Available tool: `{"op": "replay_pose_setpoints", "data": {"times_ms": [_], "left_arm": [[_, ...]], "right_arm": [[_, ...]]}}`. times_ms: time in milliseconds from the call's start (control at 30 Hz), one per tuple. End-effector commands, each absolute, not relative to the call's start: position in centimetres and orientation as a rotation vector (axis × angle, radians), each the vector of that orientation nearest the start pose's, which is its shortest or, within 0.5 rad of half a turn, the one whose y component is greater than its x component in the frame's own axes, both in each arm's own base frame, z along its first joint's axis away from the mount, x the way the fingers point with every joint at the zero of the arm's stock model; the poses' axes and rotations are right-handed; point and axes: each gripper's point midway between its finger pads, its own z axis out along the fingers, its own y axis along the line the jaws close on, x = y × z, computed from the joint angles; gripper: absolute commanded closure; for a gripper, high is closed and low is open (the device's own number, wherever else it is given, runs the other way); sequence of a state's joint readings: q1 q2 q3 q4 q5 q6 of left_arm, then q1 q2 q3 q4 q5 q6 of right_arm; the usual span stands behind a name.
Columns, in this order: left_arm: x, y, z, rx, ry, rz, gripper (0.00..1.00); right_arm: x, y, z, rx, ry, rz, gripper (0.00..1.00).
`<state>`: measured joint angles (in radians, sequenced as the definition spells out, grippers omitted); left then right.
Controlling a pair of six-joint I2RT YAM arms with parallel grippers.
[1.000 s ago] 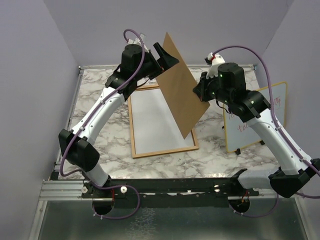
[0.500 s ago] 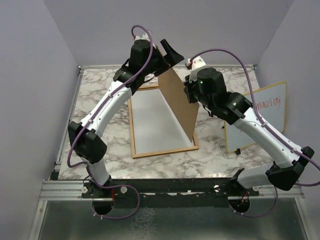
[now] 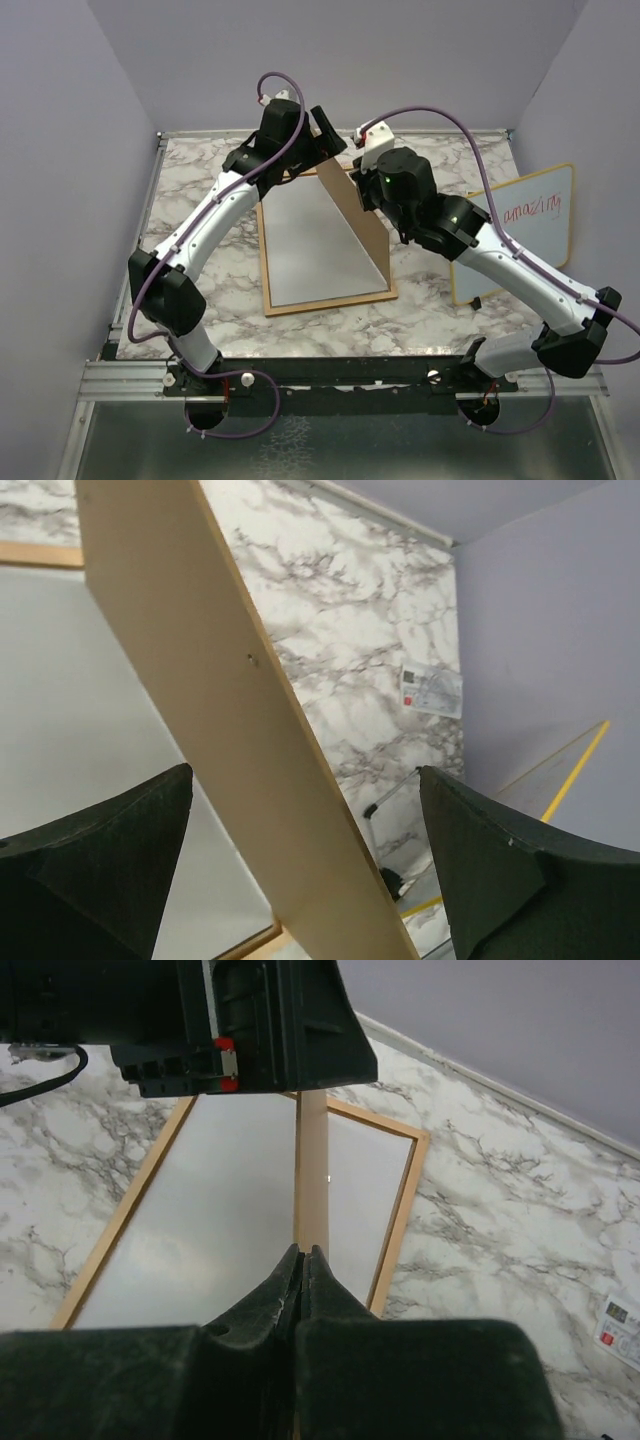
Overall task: Put the photo into the frame
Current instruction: Turn over the photo frame item on the photo frame.
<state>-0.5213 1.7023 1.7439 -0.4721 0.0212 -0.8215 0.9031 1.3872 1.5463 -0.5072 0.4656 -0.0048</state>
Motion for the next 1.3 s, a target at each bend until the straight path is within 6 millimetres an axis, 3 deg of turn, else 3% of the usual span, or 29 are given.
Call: {"op": "replay_pose_setpoints", "data": {"times_ms": [0, 100, 200, 367, 533, 867, 1067, 1267], "left_arm": [[40.9, -26.1, 31.7, -0.310, 2.095, -0.758, 0.08], [40.3, -26.1, 31.3, -0.293, 2.113, -0.768, 0.12], [39.8, -26.3, 29.6, -0.283, 2.162, -0.769, 0.20], [38.8, -25.5, 27.5, -0.298, 2.206, -0.726, 0.34], [38.0, -24.5, 28.0, -0.305, 2.186, -0.712, 0.51], [37.3, -23.7, 29.0, -0.299, 2.171, -0.733, 1.00], [37.3, -23.3, 31.2, -0.276, 2.130, -0.789, 1.00], [38.4, -21.1, 33.9, -0.299, 2.068, -0.853, 1.00]], "right_arm": [[29.7, 28.5, 36.0, -0.503, 1.784, 0.331, 0.99], [28.6, 29.5, 35.2, -0.529, 1.795, 0.425, 1.00], [27.8, 30.0, 34.8, -0.520, 1.802, 0.499, 1.00], [27.0, 30.1, 35.4, -0.477, 1.806, 0.572, 1.00], [27.2, 29.7, 35.7, -0.422, 1.817, 0.574, 1.00], [27.3, 29.2, 35.3, -0.335, 1.837, 0.581, 0.99], [27.6, 29.0, 35.0, -0.275, 1.857, 0.579, 0.99], [28.8, 28.4, 34.6, -0.166, 1.885, 0.527, 0.99]]}}
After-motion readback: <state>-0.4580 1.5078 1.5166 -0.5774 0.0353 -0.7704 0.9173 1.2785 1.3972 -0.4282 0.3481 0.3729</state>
